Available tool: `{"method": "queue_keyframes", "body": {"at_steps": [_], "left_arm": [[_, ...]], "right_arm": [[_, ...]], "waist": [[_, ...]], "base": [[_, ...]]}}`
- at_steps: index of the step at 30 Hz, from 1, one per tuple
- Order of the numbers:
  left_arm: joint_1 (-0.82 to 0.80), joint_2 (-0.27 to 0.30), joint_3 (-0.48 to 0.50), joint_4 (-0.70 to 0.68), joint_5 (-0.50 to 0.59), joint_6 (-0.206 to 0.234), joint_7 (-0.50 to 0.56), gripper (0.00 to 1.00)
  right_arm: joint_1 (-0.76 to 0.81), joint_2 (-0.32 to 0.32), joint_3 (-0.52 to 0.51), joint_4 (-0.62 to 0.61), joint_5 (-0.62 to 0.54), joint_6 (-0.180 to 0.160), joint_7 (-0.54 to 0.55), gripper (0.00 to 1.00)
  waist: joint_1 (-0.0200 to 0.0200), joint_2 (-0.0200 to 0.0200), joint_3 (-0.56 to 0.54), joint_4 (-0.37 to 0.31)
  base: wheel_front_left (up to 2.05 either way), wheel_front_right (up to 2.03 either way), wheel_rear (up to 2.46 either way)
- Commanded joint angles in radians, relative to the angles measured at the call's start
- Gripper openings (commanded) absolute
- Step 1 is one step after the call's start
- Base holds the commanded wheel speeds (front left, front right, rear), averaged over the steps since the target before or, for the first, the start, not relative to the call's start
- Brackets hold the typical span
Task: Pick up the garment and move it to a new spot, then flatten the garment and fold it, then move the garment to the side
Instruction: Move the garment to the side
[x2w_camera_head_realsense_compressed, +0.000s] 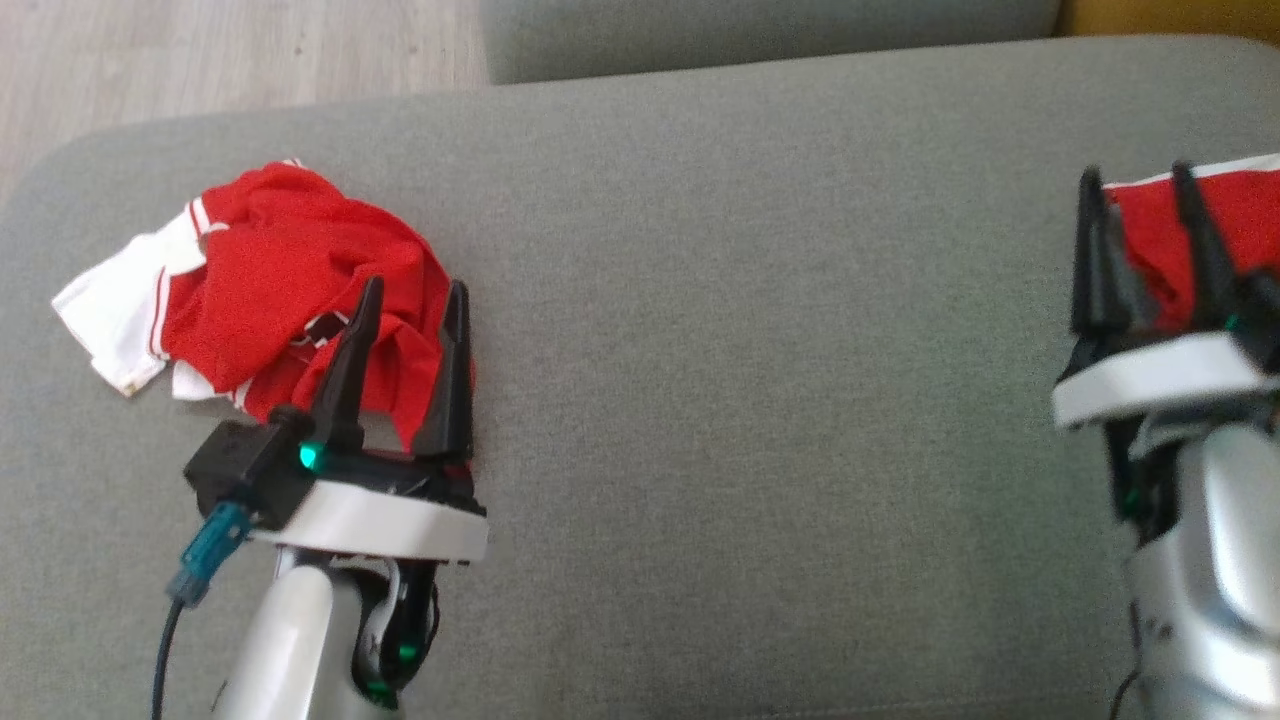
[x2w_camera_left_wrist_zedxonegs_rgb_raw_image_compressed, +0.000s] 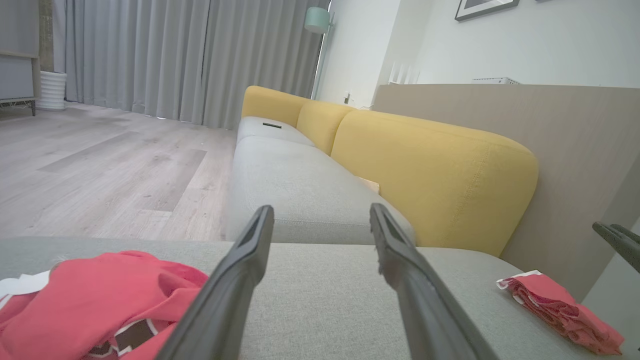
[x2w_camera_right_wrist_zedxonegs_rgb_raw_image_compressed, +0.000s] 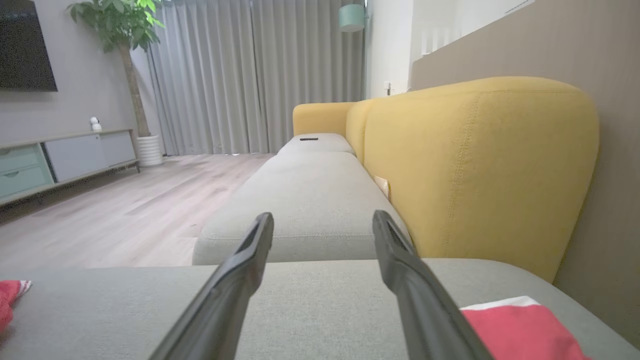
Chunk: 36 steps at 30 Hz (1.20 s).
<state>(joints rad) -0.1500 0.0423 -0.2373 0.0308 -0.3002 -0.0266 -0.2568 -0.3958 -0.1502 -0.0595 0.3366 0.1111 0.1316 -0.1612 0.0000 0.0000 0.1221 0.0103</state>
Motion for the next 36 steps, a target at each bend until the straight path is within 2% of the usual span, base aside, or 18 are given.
{"method": "queue_keyframes", "body": {"at_steps": [1,2,5,14,36], "left_arm": [[-0.011,0.008,0.044,-0.040,0.013,0.004,-0.005,1.00],[0.004,0.008,0.050,-0.043,0.013,0.003,-0.005,1.00],[0.029,0.008,0.052,-0.038,0.015,0.002,-0.005,1.00],[0.087,0.008,0.044,-0.005,0.016,-0.003,-0.005,1.00],[0.103,0.008,0.048,0.002,0.011,-0.002,-0.005,1.00]], "right_arm": [[0.005,0.018,0.010,-0.048,0.009,-0.001,-0.019,1.00],[0.054,0.049,0.018,-0.072,0.012,-0.001,-0.036,1.00],[0.123,0.079,0.039,-0.094,0.024,-0.001,-0.058,1.00],[0.253,0.099,0.085,-0.103,0.026,-0.001,-0.097,1.00],[0.282,0.100,0.090,-0.131,0.065,-0.001,-0.100,1.00]], "waist": [[0.0000,0.0000,-0.018,-0.002],[0.0000,0.0000,-0.029,-0.003],[0.0000,0.0000,-0.044,-0.005],[0.0000,0.0000,-0.076,-0.005],[0.0000,0.0000,-0.085,-0.002]], "base": [[0.00,0.00,0.00],[0.00,0.00,0.00],[0.00,0.00,0.00],[0.00,0.00,0.00],[0.00,0.00,0.00]]}}
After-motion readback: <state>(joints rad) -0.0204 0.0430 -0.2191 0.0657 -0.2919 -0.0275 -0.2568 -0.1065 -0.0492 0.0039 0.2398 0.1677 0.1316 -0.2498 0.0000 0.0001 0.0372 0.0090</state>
